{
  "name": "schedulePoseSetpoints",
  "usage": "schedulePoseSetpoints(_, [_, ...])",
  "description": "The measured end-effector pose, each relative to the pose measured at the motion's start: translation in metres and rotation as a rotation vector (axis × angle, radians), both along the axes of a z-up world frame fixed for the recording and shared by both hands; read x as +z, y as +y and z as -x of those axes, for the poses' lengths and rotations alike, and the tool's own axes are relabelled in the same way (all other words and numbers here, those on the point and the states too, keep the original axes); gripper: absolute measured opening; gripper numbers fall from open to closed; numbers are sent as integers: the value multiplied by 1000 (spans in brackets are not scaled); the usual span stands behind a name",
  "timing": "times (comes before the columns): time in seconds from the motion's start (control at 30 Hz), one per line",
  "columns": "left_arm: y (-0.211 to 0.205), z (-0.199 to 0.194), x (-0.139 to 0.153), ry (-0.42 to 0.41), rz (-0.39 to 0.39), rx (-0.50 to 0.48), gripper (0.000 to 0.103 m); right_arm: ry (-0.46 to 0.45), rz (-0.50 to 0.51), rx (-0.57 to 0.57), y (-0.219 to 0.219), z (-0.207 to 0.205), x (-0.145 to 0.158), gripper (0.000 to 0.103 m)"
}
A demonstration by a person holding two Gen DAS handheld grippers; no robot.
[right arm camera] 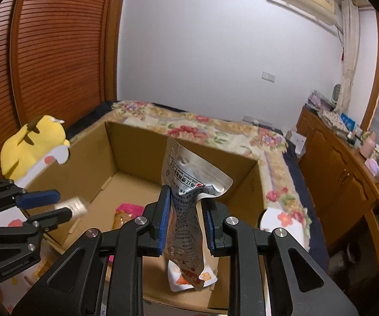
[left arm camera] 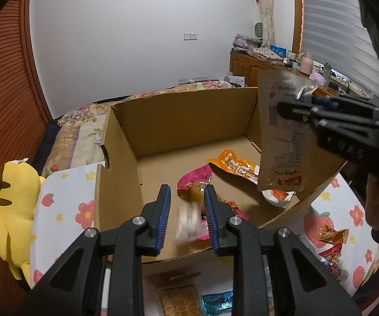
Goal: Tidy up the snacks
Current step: 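Carry the candy and the white pouch over the cardboard box, then open both grippers to drop the candy and pouch into the box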
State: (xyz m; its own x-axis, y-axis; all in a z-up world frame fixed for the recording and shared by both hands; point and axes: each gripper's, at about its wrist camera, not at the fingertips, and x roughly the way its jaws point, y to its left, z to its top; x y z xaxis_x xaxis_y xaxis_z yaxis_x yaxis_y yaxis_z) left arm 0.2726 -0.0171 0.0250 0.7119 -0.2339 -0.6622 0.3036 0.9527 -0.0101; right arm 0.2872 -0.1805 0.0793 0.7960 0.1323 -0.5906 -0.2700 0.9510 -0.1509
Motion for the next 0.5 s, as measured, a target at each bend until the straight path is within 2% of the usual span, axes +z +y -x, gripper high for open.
schedulePoseSetpoints(0.27, [6,9,4,-18,32,4,50,53,-24,-8,1,-6,-23,21])
schedulePoseSetpoints(0.5, [8,25,8,-40,13,8,53,74,-127,39,3,-2,-24,21])
